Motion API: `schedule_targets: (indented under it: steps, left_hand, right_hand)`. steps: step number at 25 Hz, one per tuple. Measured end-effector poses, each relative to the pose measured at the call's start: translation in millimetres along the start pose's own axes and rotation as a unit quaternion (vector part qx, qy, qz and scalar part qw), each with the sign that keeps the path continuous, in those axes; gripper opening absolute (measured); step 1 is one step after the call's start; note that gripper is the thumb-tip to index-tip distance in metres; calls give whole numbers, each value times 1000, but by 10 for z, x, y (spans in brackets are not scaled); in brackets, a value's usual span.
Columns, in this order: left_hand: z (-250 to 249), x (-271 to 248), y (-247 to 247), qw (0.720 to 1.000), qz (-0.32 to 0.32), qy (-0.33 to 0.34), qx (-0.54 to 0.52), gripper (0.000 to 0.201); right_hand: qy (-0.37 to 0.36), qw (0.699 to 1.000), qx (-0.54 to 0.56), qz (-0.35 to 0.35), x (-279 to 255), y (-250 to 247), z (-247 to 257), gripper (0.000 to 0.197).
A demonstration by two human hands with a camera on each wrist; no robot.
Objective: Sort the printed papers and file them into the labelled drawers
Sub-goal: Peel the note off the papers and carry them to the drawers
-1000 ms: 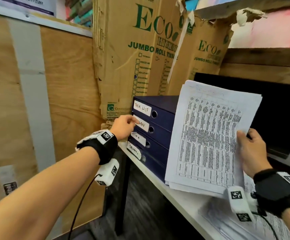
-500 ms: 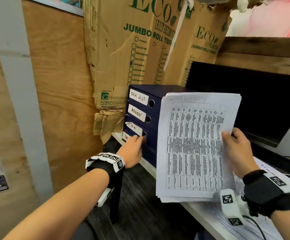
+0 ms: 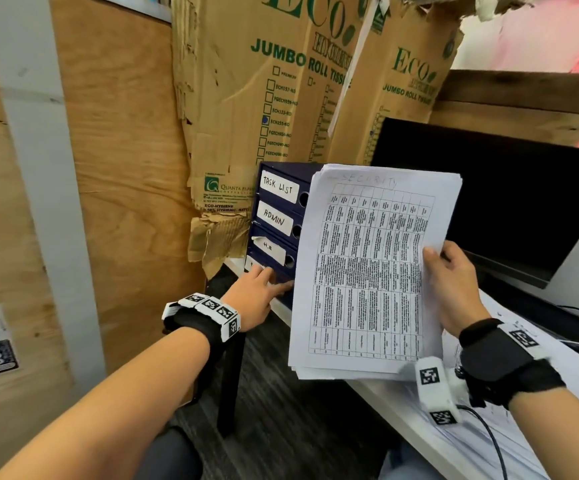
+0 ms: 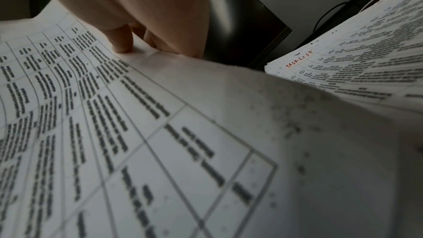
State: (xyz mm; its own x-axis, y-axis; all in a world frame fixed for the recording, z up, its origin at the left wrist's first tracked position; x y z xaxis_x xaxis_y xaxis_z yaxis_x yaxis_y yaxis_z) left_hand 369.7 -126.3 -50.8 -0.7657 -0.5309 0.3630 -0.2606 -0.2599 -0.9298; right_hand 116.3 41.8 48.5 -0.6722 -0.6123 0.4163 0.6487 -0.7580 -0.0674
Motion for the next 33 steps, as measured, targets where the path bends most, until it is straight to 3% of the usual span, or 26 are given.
schedule_targets:
  steps: [3, 6, 8, 10, 12, 15, 17, 20, 23, 25, 27, 29, 31, 33]
  left_hand:
    - [-60, 92, -52, 999, 25, -15, 39, 48]
    - [-10, 162, -117, 990, 74, -114, -50, 61]
    - [42, 183, -187, 985, 86, -133, -66, 60]
    - [55, 158, -250, 994, 86, -62, 2, 53]
    - [63, 54, -294, 995, 101, -5, -24, 59]
    - [237, -212, -373, 984, 117, -19, -135, 67]
    - [341, -421, -445, 976, 141, -34, -163, 55]
    - [477, -588, -682, 946, 188, -85, -249, 29]
    - [572, -701, -892, 930, 247, -137, -236, 13]
    - [588, -780, -991, 908, 290, -171, -250, 27]
    - [621, -909, -1078, 873, 321, -213, -299, 58]
    - [675, -1033, -1153, 823, 297, -226, -429, 75]
    - [713, -1165, -1296, 769, 240, -248, -538, 61]
    - [843, -1270, -1387, 786, 193, -274, -520, 36]
  right_hand:
    - [-4, 1000, 7, 13, -87, 137, 64, 12]
    - [-33, 999, -20, 33, -170, 290, 144, 12]
    - [-44, 998, -26, 39, -177, 357, 180, 12]
    - [-64, 996, -47, 39, -162, 397, 213, 11]
    - [-102, 989, -97, 40, -177, 434, 228, 10]
    - [-166, 972, -163, 34, -272, 515, 285, 9]
    - [-188, 965, -181, 27, -302, 550, 319, 11]
    - [-187, 962, -201, 13, -297, 550, 360, 13]
    - [-175, 964, -201, -2, -356, 623, 443, 15]
    - [-148, 973, -178, -16, -393, 713, 495, 12]
    - [-98, 988, -119, -27, -453, 843, 522, 6]
    - [-57, 998, -20, -37, -584, 1029, 528, 17]
    - [-40, 997, 43, -54, -762, 1220, 532, 27]
    - [-29, 999, 13, -43, -881, 1380, 462, 26]
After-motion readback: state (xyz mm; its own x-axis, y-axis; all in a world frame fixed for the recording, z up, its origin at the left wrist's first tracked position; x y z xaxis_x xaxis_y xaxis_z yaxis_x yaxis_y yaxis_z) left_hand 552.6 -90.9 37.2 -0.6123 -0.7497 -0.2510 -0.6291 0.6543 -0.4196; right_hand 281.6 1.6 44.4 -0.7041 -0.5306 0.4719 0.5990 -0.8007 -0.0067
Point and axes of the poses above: each hand's wrist, its own x-axis towards the middle knuckle, its own y-axis out of the palm, z = x × y, the point moved 2 cm from there along x, towards the middle knuckle, and after that the axes turned 4 degrees about -z, right-handed, at the moved point
